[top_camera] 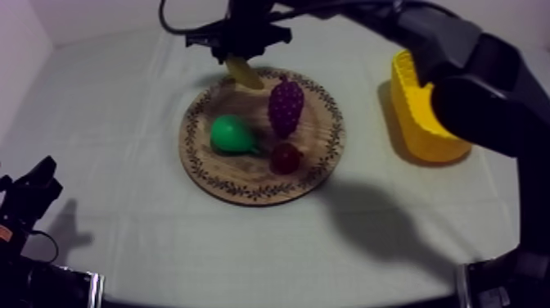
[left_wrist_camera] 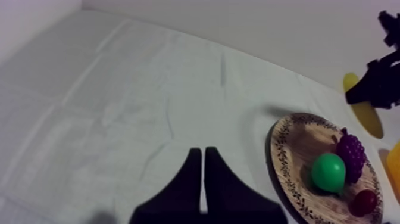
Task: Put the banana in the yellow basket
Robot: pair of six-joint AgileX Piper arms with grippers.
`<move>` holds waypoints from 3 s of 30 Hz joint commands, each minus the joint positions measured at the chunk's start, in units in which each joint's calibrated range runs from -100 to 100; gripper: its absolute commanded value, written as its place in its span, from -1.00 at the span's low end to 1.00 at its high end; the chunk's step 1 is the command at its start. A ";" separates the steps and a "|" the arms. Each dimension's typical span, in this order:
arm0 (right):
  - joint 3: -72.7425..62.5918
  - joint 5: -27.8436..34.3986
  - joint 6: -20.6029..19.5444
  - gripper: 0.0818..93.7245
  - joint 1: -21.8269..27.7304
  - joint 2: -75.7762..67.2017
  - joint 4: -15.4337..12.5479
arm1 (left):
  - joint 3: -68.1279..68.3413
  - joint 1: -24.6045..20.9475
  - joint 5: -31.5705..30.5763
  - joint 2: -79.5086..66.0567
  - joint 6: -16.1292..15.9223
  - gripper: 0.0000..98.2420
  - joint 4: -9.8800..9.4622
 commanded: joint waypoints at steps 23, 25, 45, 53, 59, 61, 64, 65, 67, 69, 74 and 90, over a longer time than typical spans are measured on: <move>50.41 -7.47 6.73 -0.45 22.70 -51.75 2.93 | 0.03 0.00 0.00 -0.03 -0.01 -1.00 -0.02; 53.99 -8.26 6.64 -0.45 23.38 -53.85 3.68 | 0.03 0.00 0.00 -0.03 -0.01 -1.00 -0.02; 72.10 -15.81 1.41 -0.44 22.91 -52.30 7.59 | 0.03 0.00 0.00 -0.03 -0.01 -1.00 -0.02; 71.35 -16.84 0.93 -0.44 23.68 -47.56 7.84 | 0.03 0.00 0.00 -0.03 -0.01 -1.00 -0.02; 72.34 -17.49 0.36 -0.43 23.59 -45.64 8.24 | 0.03 0.00 0.00 -0.03 -0.01 -1.00 -0.02; 72.68 -17.68 0.12 -0.43 23.62 -44.77 8.46 | 0.03 0.00 0.00 -0.03 -0.01 -1.00 -0.02; 73.21 -18.00 -0.28 -0.43 23.78 -43.40 8.81 | 0.03 0.00 0.00 -0.03 -0.01 -1.00 -0.02; 73.44 -18.14 -0.38 -0.43 23.88 -43.05 8.90 | 0.03 0.00 0.00 -0.03 -0.01 -1.00 -0.02; 73.84 -18.50 -0.44 -0.43 24.18 -42.43 8.96 | 0.03 0.00 0.00 -0.03 -0.01 -1.00 -0.02; 74.14 -18.79 -0.47 -0.43 24.48 -41.76 8.99 | 0.03 0.00 0.00 -0.03 -0.01 -1.00 -0.02; 74.85 -19.44 -0.59 -0.42 25.04 -40.38 9.20 | 0.03 0.00 0.00 -0.03 -0.01 -1.00 -0.02; 75.77 -21.51 -1.47 -0.42 24.71 -36.58 9.70 | 0.03 0.00 0.00 -0.03 -0.01 -1.00 -0.02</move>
